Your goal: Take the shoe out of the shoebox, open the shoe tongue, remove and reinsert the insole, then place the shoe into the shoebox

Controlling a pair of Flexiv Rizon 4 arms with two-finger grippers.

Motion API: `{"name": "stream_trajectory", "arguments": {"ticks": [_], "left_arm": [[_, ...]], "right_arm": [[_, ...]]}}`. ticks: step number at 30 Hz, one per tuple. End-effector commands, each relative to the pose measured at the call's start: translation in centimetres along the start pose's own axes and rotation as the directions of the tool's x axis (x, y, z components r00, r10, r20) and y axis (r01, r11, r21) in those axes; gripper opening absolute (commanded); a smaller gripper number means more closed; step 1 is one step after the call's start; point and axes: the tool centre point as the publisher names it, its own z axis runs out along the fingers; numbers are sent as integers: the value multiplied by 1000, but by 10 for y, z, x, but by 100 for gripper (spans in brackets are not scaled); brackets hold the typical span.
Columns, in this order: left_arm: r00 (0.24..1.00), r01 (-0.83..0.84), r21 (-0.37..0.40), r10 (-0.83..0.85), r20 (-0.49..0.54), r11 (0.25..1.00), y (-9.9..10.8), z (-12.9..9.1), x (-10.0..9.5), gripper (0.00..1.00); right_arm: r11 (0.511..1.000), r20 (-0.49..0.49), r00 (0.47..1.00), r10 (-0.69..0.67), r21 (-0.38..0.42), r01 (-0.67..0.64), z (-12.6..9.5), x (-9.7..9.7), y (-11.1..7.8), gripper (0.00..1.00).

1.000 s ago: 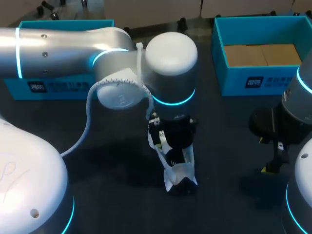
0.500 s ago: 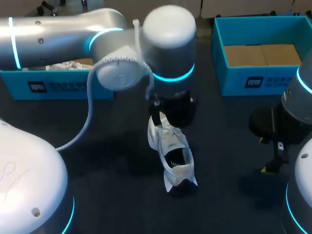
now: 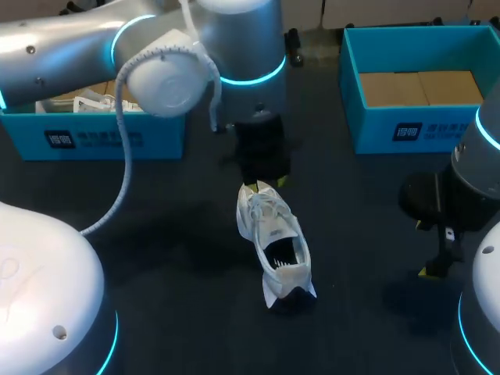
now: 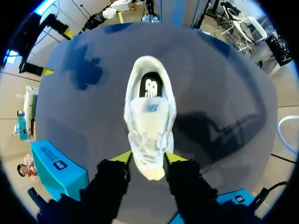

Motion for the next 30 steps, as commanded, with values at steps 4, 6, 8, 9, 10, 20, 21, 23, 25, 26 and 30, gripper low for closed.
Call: {"name": "stream_trajectory", "arguments": {"ticks": [4, 6, 8, 9, 10, 20, 21, 23, 25, 26, 30], "left_arm": [[999, -37, 17, 37, 19, 999, -23, 28, 15, 26], [999, -39, 14, 39, 17, 999, -29, 38, 14, 27], [998, -53, 28, 52, 20, 998, -34, 46, 14, 28], [999, -53, 32, 53, 15, 998, -36, 50, 14, 29], [998, -53, 34, 53, 15, 998, -38, 53, 13, 31], [998, -60, 29, 60, 7, 998, -47, 61, 8, 28], [998, -60, 29, 60, 8, 998, -46, 58, 8, 28], [998, -65, 19, 65, 21, 998, -45, 53, 8, 29], [998, -65, 16, 64, 27, 998, -44, 48, 7, 30], [997, -63, 15, 63, 32, 998, -44, 47, 7, 30], [997, -67, 17, 67, 27, 998, -49, 53, 5, 30]], "right_arm": [[1000, 3, 1000, 0, -1, 0, 1, 2, -1, 100], [1000, 3, 1000, 0, -1, 0, 1, 2, -1, 100], [1000, 3, 1000, 0, -1, 0, 1, 2, -1, 100], [1000, 3, 1000, 0, -1, 0, 1, 2, -1, 100], [1000, 3, 1000, 0, -1, 0, 1, 2, -1, 100], [1000, 3, 1000, 0, -1, 0, 1, 2, -1, 100], [1000, 3, 1000, 0, -1, 0, 1, 2, -1, 100], [1000, 3, 1000, 0, -1, 0, 1, 2, -1, 100], [1000, 3, 1000, 0, -1, 0, 1, 2, -1, 100], [1000, 3, 1000, 0, -1, 0, 1, 2, -1, 100], [1000, 3, 1000, 0, -1, 0, 1, 2, -1, 100]]}}
